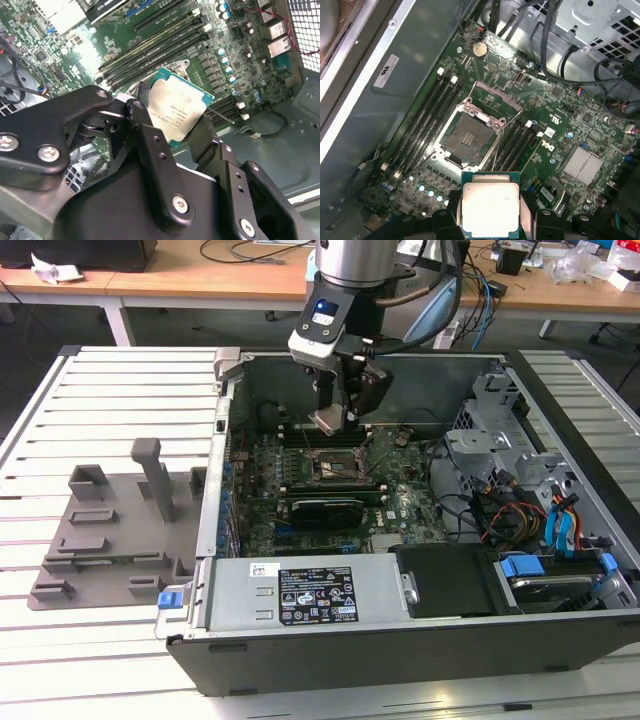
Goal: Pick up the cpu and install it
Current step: 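Place the cpu into insertion slot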
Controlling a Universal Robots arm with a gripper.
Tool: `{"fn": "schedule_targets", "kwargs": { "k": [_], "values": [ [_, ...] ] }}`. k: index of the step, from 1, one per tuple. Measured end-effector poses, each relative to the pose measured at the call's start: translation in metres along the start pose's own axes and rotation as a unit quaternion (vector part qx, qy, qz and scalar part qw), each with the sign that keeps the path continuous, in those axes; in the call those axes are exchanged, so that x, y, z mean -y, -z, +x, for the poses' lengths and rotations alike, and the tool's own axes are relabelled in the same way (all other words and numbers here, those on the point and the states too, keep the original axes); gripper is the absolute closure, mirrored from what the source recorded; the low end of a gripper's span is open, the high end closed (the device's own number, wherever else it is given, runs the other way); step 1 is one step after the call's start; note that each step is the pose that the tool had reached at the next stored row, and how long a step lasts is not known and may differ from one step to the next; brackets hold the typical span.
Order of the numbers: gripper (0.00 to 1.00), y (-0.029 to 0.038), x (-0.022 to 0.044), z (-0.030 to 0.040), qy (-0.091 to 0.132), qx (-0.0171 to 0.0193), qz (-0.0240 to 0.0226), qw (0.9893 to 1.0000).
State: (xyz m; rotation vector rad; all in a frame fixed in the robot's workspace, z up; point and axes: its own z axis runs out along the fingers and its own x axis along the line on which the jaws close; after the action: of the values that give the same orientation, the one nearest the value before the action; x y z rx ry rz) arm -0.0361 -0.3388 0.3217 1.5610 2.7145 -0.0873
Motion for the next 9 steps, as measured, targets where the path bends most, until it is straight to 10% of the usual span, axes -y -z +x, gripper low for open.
{"fn": "schedule_targets", "kwargs": {
  "k": [9],
  "values": [
    [0.45, -0.0001, 0.0000, 0.0000, -0.060, -0.0019, 0.0025, 0.9982]
  ]
}}
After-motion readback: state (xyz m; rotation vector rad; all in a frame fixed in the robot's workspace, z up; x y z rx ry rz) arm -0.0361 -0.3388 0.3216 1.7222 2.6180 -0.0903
